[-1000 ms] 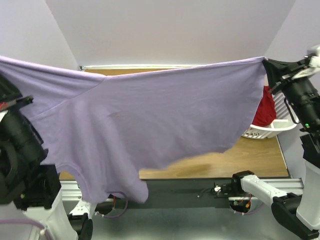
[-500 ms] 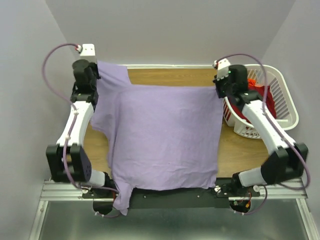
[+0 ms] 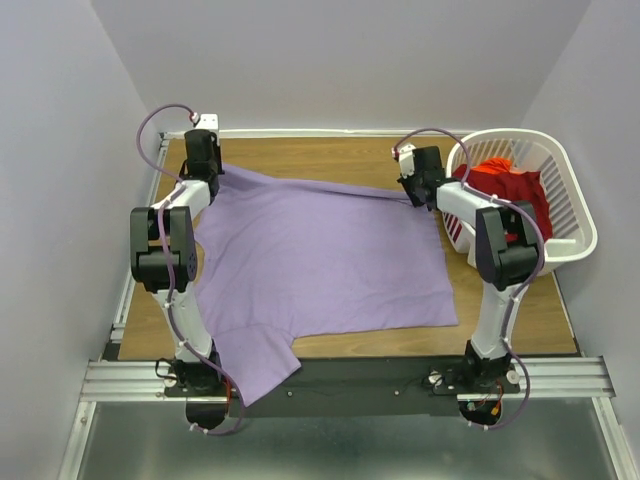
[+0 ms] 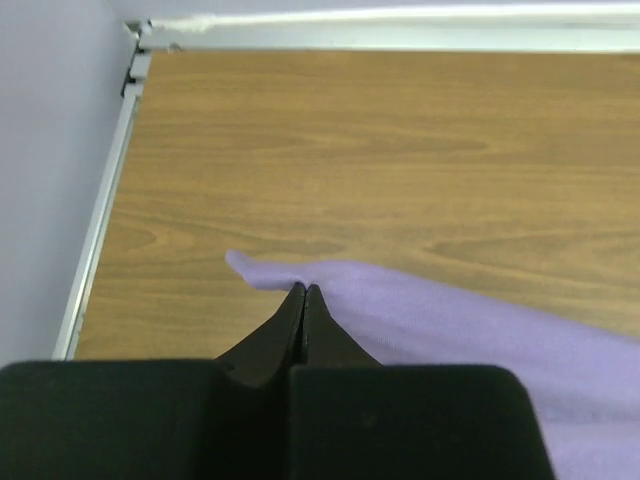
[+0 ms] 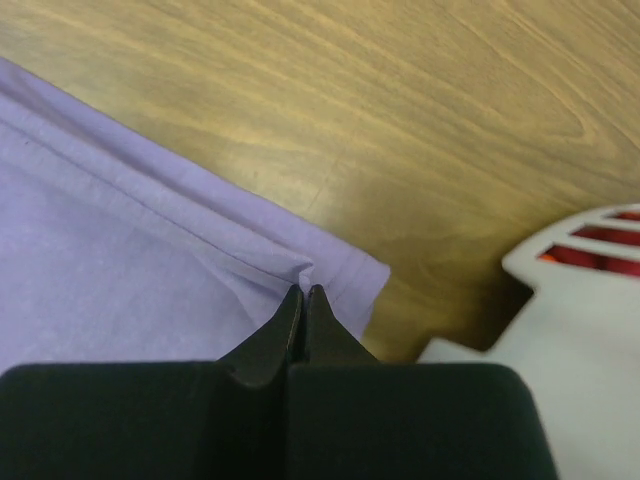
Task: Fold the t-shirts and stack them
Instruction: Fold the tshirt
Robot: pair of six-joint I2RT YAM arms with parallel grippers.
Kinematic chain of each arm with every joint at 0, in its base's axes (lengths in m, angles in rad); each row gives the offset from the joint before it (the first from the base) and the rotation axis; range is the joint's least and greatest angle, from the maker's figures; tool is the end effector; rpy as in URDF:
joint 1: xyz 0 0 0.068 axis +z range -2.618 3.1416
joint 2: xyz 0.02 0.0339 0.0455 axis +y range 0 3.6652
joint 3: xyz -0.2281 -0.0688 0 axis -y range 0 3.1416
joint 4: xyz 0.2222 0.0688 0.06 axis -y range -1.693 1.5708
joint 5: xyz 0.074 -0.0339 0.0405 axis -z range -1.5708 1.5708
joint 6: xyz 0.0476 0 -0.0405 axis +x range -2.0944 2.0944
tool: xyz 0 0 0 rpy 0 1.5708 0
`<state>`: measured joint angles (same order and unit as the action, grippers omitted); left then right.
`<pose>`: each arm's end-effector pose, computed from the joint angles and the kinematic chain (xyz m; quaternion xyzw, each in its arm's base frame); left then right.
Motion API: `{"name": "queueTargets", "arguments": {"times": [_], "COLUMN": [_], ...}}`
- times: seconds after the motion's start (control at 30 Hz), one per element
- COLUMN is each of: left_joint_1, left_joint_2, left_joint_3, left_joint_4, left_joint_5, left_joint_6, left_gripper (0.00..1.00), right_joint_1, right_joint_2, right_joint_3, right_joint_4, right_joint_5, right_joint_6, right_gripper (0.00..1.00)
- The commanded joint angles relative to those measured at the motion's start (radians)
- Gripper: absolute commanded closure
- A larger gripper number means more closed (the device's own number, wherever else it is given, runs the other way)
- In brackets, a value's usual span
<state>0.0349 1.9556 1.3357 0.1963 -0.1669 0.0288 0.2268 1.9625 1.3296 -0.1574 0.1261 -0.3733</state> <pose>0.4310 0.0230 0.1950 -0.0478 0.8369 0.0872 0.5383 0.3980 0.0857 0.1551 -0.2499 0.8888 -0.0859 0.3744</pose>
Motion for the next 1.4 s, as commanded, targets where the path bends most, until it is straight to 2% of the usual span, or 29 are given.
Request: {"name": "queueTargets", "arguments": {"times": [0.0,0.27,0.67,0.83,1.2,1.37], "left_joint_1": [-0.004,-0.004,-0.004,-0.007,-0.013,-0.013], "left_joint_2": [0.034,0.000,-0.243,-0.329,-0.567,-0.670], "left_joint_3": [0.066,0.053,-0.096,-0.136,-0.342,-0.441], "left_joint_4": [0.077,0.048,-0.195,-0.290,-0.391,-0.410], "left_joint_5": [0.010,0.021,-0.045,-0.028,-0.082,-0.062], "left_joint_6": [0.002,-0.026,-0.174,-0.214,-0.331,-0.401], "left_gripper": [1.00,1.00,1.00,1.00,1.00,1.00], "right_joint_1": [-0.006,-0.004,-0.004,-0.004,-0.004,-0.003], "right_joint_2": [0.076,0.121,0.018,-0.019,-0.112,-0.146], "right_joint_3": [0.074,0.137,0.074,0.030,-0.078,-0.096], "right_joint_4": [0.062,0.064,0.062,0.062,0.062,0.056], "right_joint_5": [0.049,0.110,0.122,0.119,0.147,0.150], "right_joint_6": [-0.042,-0.053,-0.015,-0.004,0.019,0.030], "right_gripper": [0.99,1.00,1.00,1.00,0.99,1.00]}}
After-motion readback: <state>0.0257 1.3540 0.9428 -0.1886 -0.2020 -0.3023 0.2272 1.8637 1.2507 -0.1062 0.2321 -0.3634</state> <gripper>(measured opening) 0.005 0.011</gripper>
